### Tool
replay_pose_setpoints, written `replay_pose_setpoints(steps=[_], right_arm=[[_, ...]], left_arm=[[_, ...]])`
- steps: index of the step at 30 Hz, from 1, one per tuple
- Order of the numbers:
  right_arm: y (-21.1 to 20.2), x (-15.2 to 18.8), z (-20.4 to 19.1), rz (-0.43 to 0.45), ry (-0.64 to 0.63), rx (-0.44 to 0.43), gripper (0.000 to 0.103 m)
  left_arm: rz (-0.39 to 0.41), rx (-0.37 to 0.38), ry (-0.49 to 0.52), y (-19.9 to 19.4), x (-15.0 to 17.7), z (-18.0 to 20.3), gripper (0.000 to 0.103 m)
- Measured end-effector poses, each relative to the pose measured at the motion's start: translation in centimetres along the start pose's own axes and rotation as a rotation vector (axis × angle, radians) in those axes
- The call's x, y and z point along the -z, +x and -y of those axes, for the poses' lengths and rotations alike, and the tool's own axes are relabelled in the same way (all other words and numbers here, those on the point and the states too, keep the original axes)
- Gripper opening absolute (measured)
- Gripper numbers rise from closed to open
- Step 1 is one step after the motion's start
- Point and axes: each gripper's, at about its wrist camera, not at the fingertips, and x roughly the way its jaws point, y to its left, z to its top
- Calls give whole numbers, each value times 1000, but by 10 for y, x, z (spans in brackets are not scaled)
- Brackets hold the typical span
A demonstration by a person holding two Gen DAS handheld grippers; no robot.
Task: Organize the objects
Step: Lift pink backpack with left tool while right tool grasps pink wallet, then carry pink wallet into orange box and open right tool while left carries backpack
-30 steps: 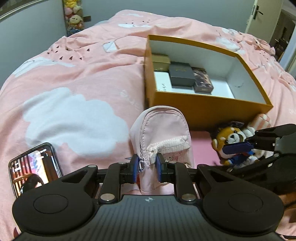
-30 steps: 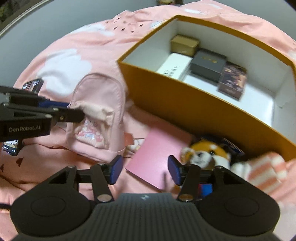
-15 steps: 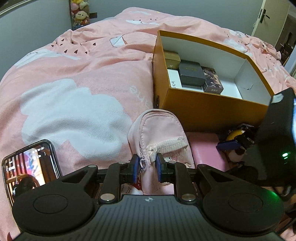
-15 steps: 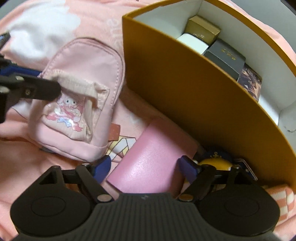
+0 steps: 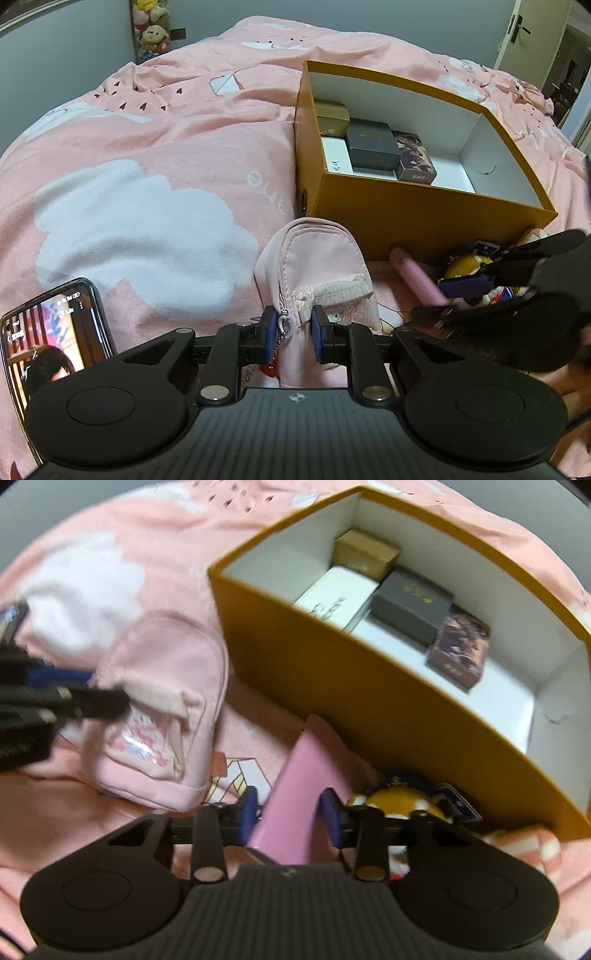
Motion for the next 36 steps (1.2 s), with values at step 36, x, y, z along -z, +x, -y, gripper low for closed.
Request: replay_pose_setpoints(steps=[36], right_arm=[[-66,1,49,103,241,-188,19]], left_arm=[[77,115,79,-33,0,39,22]])
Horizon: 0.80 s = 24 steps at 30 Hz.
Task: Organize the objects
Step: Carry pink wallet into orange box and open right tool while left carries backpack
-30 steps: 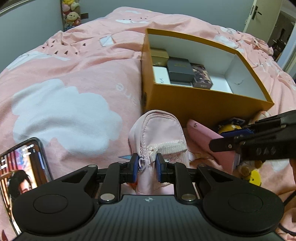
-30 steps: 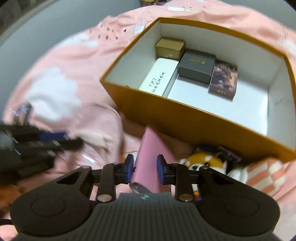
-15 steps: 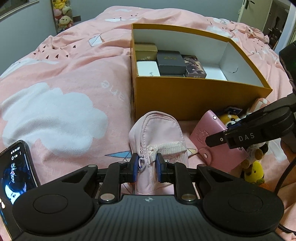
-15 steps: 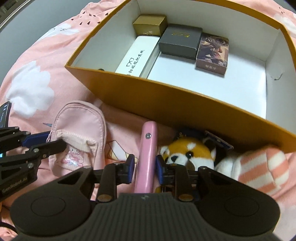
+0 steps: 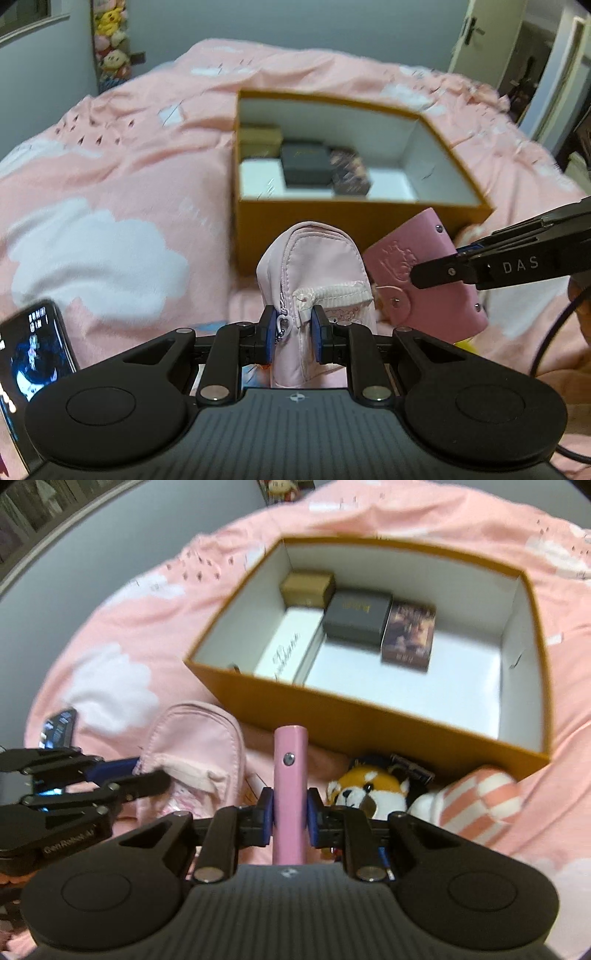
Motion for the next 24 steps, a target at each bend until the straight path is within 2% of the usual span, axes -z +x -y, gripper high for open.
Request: replay_pose_setpoints(steps=[8,13,19,24], right_arm=[[-66,-17,1,188,15,-9,19],[-89,-34,8,300,39,-15,19],[-88,-61,27,374,92,-1,19],[-57,-81,51,346,156,5,19]], left_arm=[[98,54,33,-22,-32,16,21],[143,91,49,-26,-57,20,21],[178,113,36,-24,-92,11,21],[158,94,23,-6,-116,-1,22]])
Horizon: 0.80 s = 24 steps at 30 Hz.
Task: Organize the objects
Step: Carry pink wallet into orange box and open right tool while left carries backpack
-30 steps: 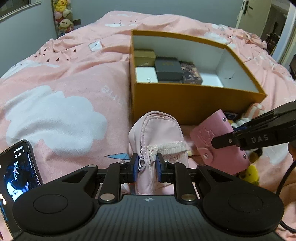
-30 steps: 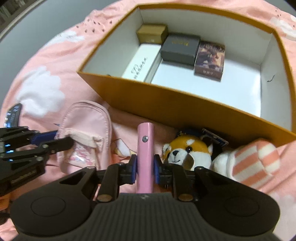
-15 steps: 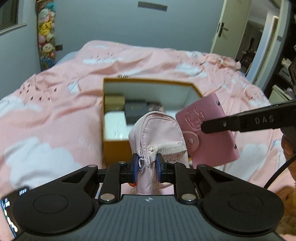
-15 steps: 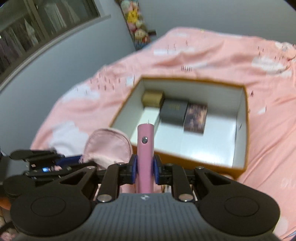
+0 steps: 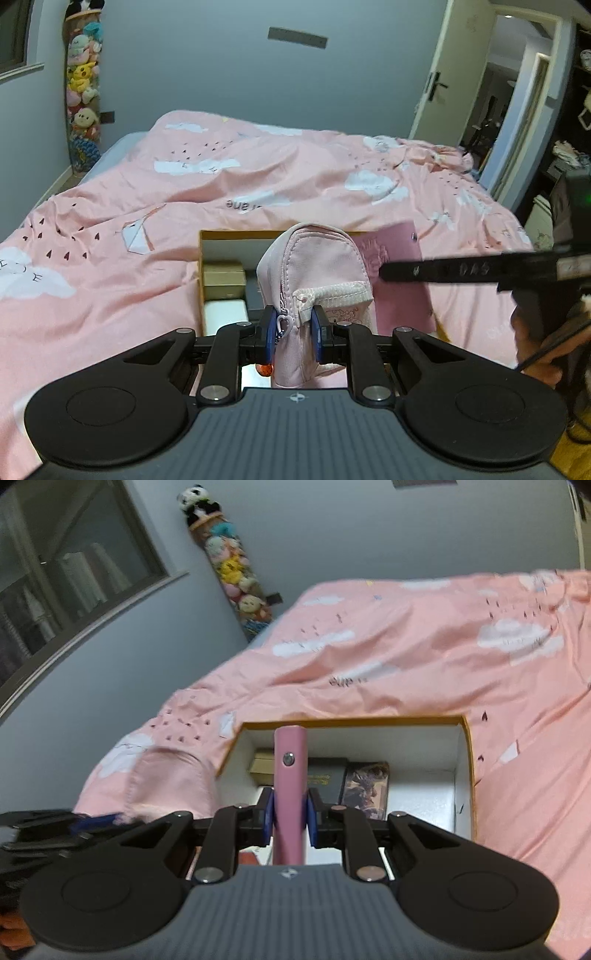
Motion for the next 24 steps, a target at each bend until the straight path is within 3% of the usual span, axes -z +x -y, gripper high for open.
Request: replay_pose_setpoints(steps=[8,13,24], right_arm=[[87,16,29,-177,138,-7,19],[129,26,39,-284,221,-62,19],[176,35,45,-404,353,-129,19]], left_arm=[[-83,-49,-29,39,-9,-23,21],[-105,-70,-38,53,-9,-32,21],[-141,-56,-54,70,-10,-44,22]])
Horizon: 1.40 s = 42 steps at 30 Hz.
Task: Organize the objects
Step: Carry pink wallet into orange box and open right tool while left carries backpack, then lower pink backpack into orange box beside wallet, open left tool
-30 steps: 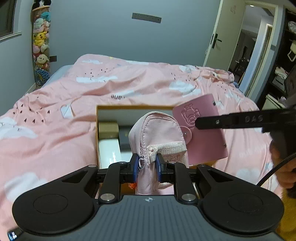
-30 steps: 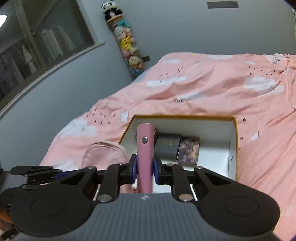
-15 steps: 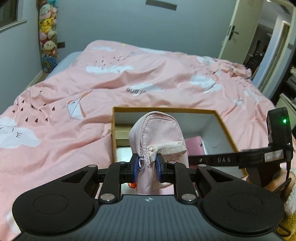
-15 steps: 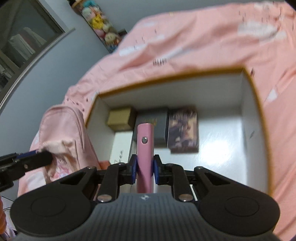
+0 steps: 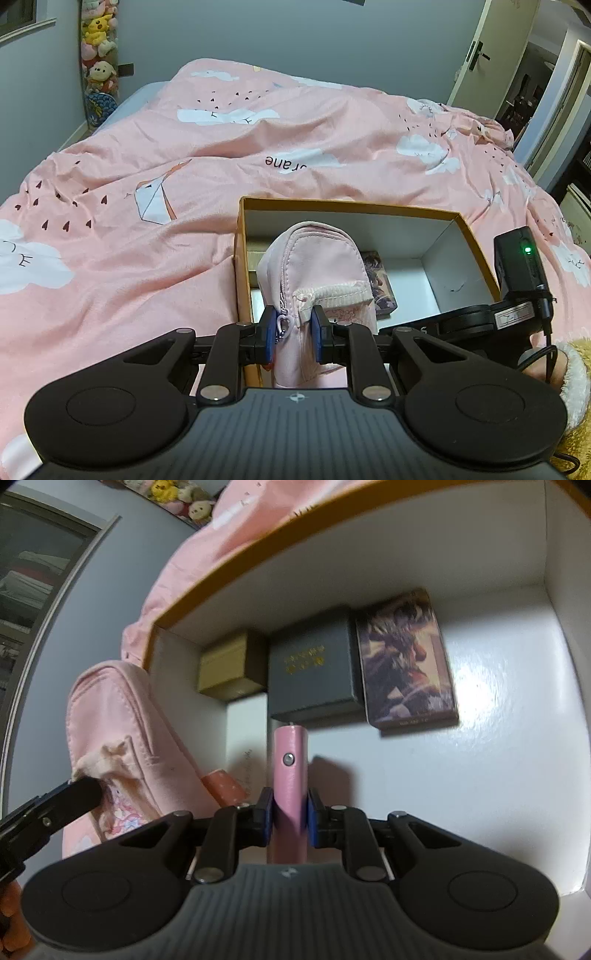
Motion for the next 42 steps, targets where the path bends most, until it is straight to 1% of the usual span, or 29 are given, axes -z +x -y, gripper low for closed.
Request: replay_pose_setpoints(steps=[2,4,5,9,12,14,18,21,23,26,27,28,29,34,36,37,40,42], right_arm=[[5,0,1,-16,-3,39,22],[6,1,-2,-29,-24,49,24],[6,1,-4,-32,-41,67,26],[3,4,-16,-18,-126,164,43],[2,6,-24,-14,-201,253,49],[5,6,-27,-34,-238,276,51],[11,2,-22,-122,-241,289,51],[17,0,-18,-162,-235,306,53],[19,-1,-15,-185,-214,291,52],[21,-1,-11,-196,-189,261,47],[21,-1,-10,-193,-185,252,39],[23,-1,-11,-194,-179,245,37],[24,0,-10,-196,-174,240,37],[18,2,-7,-178,-180,231,36],[6,6,-11,-132,-217,240,37],[-3,9,-14,-99,-247,247,45],[-27,18,-19,-4,-316,311,54],[-40,20,-14,44,-329,339,57]], left_arm=[[-3,-2,6,3,0,0,22],[-8,-1,9,5,1,1,22],[-10,1,10,6,1,1,22],[-16,6,11,9,0,1,22],[-18,15,4,10,0,0,22],[-18,14,4,10,0,0,22],[-15,13,9,9,1,0,22],[-16,14,16,9,1,0,22],[-16,14,14,9,2,0,22],[-20,13,6,10,1,0,22],[-22,15,4,11,1,0,22],[-25,20,0,11,1,0,22],[-25,16,1,11,1,1,22],[-38,22,3,14,1,6,22],[-51,50,-8,18,1,9,22],[-62,68,-16,21,1,10,22],[-100,80,-16,35,4,20,22],[-139,81,-22,48,6,25,22]])
